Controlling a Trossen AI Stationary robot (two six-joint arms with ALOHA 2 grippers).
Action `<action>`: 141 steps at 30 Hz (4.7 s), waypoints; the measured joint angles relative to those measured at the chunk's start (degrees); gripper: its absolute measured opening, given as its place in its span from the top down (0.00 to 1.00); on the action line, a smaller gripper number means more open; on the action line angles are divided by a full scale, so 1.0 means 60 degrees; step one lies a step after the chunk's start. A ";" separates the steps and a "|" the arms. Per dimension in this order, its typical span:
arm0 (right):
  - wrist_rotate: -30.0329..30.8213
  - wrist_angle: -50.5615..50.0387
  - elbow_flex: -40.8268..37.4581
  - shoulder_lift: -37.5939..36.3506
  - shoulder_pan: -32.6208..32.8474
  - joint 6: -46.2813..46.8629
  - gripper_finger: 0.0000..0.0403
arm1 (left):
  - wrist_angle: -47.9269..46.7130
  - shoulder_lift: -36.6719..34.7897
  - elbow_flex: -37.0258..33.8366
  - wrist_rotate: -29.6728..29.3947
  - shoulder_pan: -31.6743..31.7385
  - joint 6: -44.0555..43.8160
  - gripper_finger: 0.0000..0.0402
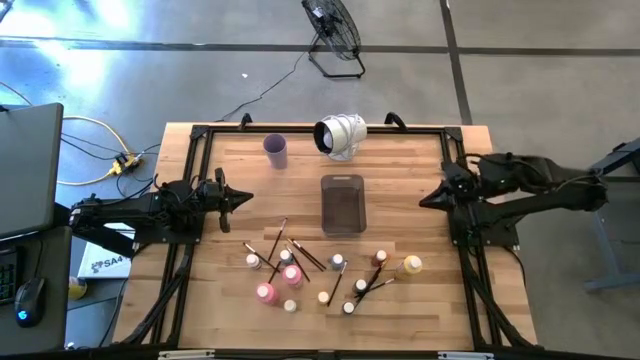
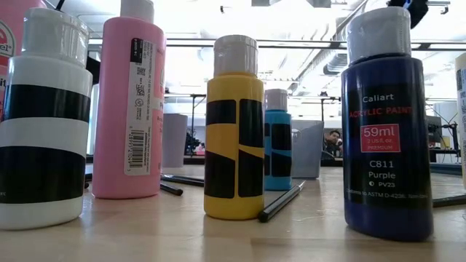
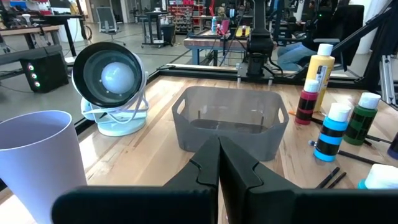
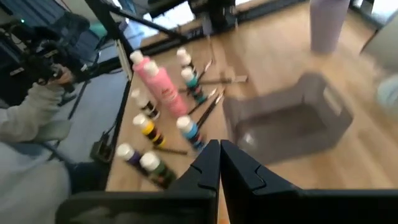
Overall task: Pick & Place Paint Supplies
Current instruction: Put the yellow paint bottle into the black bin
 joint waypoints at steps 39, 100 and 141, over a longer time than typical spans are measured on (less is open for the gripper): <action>0.1738 -0.3768 0.1883 0.3799 0.4943 0.3772 0.99 | 0.0010 0.0000 0.0004 -0.0330 -0.0002 0.0000 1.00; 0.0495 -0.2837 0.1879 0.5651 0.4503 0.3306 0.53 | -0.0055 0.0000 0.0007 -0.0430 -0.0001 -0.0002 1.00; -0.0095 -0.2560 0.1245 0.5562 0.3927 0.2512 0.53 | -0.0259 0.0000 0.0018 -0.0426 0.0000 -0.0005 1.00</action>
